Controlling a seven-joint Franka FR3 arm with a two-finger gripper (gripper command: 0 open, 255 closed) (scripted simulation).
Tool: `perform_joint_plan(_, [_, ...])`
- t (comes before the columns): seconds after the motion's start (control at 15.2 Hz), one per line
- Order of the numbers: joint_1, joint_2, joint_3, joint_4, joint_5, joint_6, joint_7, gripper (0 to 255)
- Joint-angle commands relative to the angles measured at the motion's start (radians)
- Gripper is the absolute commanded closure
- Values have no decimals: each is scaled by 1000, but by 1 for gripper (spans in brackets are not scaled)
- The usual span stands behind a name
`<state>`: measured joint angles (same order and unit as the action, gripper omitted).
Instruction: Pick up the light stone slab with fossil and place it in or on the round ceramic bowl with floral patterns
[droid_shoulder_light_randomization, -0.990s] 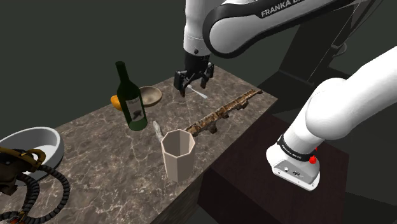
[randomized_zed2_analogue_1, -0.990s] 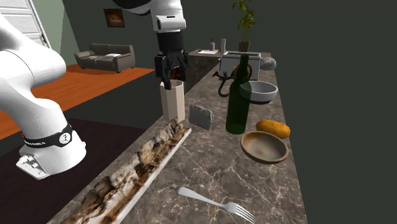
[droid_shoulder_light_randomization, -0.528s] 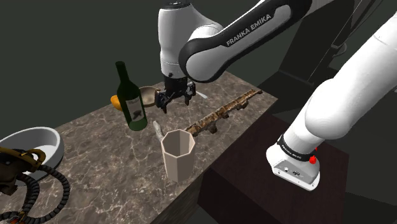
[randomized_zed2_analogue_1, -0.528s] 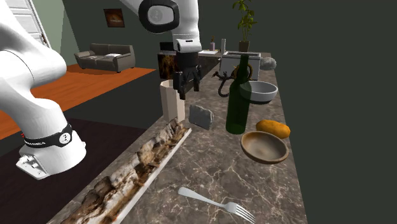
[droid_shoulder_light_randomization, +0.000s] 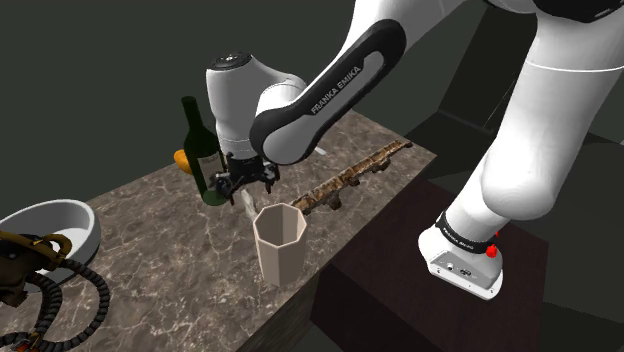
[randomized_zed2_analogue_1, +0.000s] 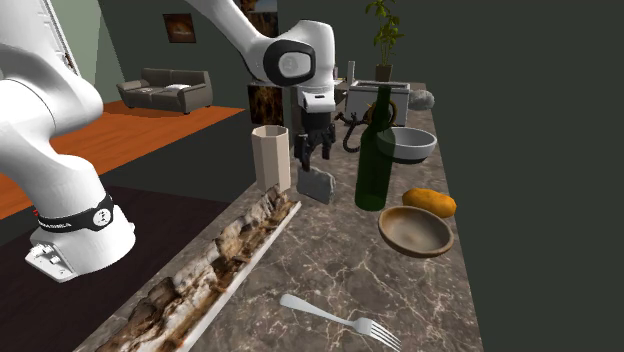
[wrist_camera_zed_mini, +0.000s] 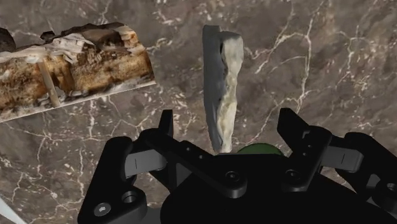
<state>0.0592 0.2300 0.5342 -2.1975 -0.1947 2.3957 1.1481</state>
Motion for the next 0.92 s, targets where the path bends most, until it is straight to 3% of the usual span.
perform_joint_plan(0.0, [12, 43, -13, 15, -32, 20, 29, 0])
perform_joint_plan(0.4, [32, 105, -40, 9, -84, 79, 65, 0])
perform_joint_plan(0.86, [32, 105, -40, 9, -84, 78, 65, 0])
